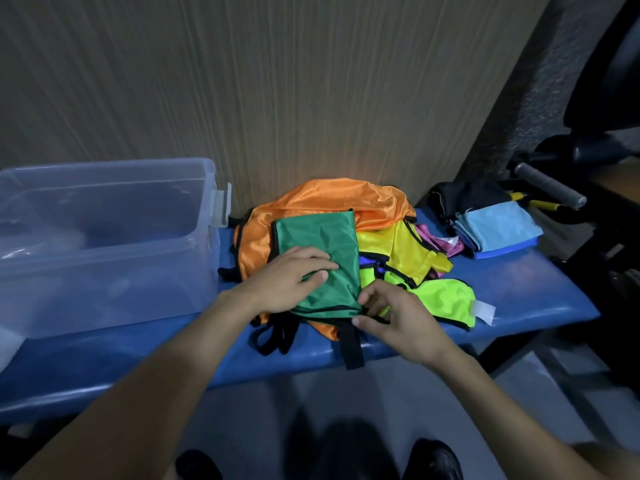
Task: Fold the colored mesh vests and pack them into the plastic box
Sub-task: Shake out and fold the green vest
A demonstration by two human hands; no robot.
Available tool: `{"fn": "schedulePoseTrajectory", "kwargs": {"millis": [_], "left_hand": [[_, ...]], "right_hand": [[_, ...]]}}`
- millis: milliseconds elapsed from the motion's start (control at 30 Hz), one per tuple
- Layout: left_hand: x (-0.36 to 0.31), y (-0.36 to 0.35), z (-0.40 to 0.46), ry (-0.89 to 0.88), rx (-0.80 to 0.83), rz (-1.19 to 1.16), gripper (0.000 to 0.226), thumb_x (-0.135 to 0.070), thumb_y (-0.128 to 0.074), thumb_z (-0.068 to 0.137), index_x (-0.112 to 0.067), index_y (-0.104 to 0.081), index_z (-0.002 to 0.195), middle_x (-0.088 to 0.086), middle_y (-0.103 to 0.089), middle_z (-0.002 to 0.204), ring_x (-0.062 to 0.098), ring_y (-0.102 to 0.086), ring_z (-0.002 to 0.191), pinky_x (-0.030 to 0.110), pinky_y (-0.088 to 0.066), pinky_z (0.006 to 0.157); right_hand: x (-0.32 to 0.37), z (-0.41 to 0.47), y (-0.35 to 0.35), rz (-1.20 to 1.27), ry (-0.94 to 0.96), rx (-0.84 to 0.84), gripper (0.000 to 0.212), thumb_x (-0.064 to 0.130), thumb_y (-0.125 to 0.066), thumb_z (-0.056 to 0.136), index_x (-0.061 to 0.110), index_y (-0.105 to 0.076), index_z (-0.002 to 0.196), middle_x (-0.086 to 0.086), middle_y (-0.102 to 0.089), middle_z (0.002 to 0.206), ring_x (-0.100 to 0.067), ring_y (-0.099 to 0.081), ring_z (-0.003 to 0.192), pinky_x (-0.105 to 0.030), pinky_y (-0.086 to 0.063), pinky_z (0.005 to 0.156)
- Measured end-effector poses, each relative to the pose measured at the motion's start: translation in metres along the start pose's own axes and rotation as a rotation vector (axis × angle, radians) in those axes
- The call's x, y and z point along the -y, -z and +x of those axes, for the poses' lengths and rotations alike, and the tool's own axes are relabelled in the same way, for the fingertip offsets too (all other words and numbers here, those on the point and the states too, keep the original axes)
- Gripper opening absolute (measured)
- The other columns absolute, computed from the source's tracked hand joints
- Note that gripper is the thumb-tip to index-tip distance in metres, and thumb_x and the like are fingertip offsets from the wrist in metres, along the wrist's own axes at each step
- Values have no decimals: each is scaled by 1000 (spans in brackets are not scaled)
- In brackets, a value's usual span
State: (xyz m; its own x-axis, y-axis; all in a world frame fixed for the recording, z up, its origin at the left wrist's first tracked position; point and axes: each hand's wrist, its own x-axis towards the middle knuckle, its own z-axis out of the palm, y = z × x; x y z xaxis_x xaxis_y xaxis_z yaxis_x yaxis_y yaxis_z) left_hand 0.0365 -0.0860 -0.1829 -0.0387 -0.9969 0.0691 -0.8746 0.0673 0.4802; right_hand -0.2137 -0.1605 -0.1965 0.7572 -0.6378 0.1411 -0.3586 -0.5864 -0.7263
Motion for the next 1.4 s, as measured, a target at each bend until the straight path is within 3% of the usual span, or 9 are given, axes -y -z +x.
{"fn": "schedulePoseTrajectory", "kwargs": {"millis": [133, 267, 367, 500, 633, 833, 1067, 1267, 1400], "left_hand": [[-3, 0, -5, 44, 16, -66, 40, -44, -40, 108, -38, -51, 146, -17, -40, 155, 4, -30, 143, 37, -24, 122], [-5, 0, -9, 38, 44, -72, 42, -48, -45, 105, -40, -50, 146, -16, -35, 158, 4, -26, 146, 34, -22, 120], [-4, 0, -10, 38, 48, -82, 41, -47, -47, 105, -39, -50, 145, -18, -34, 159, 2, -25, 146, 31, -21, 120], [-3, 0, -8, 52, 50, -104, 41, -46, -46, 106, -39, -50, 146, -20, -35, 158, 0, -25, 145, 29, -20, 119], [-1, -3, -7, 52, 46, -92, 41, -38, -46, 107, -34, -48, 148, -18, -35, 158, 1, -25, 145, 30, -20, 122], [3, -5, -6, 53, 72, -88, 43, -36, -46, 108, -35, -45, 150, -19, -31, 159, 0, -22, 146, 30, -19, 122], [3, -6, -4, 73, 84, -98, 42, -38, -45, 107, -37, -45, 149, -20, -31, 159, 2, -23, 147, 39, -23, 124], [-4, 2, -10, 81, 90, -251, 35, -54, -59, 96, -46, -48, 128, -15, -42, 152, 7, -35, 142, 46, -35, 117], [-11, 8, -16, 25, 119, -250, 42, -56, -78, 82, -32, -50, 104, -13, -44, 152, 4, -31, 142, 46, -26, 120]], "right_hand": [[5, -2, -10, 45, 9, -102, 20, 33, -77, 90, 24, -63, 100, 17, -62, 95, -3, -61, 80, -14, -42, 67], [5, 1, -18, -144, 85, -153, 23, 35, -77, 89, 24, -65, 106, 16, -53, 102, -4, -56, 77, -27, -50, 73], [10, 5, -20, -308, 135, -228, 27, 41, -75, 88, 22, -64, 104, 10, -52, 102, -11, -57, 76, -34, -51, 64], [21, 11, -29, -724, 268, -376, 40, 51, -77, 79, 17, -59, 88, 1, -54, 87, -23, -60, 66, -31, -41, 42], [34, 20, -47, -871, 298, -435, 32, 40, -75, 79, 15, -56, 81, -2, -53, 79, -24, -55, 52, -27, -23, 39], [32, 25, -44, -850, 178, -444, 27, 16, -78, 67, 10, -54, 80, -5, -52, 77, -27, -41, 33, -22, -20, 38], [22, 15, -37, -782, 0, -404, 29, 14, -78, 68, 8, -52, 80, -6, -50, 67, -32, -45, 33, -19, -6, 46], [25, 11, -34, -664, 69, -393, 18, 32, -64, 92, 19, -53, 99, 3, -55, 93, -27, -55, 54, -31, -37, 44], [28, 12, -31, -483, 87, -377, 14, 36, -63, 93, 25, -54, 94, 9, -55, 94, -21, -56, 67, -35, -44, 52]]}}
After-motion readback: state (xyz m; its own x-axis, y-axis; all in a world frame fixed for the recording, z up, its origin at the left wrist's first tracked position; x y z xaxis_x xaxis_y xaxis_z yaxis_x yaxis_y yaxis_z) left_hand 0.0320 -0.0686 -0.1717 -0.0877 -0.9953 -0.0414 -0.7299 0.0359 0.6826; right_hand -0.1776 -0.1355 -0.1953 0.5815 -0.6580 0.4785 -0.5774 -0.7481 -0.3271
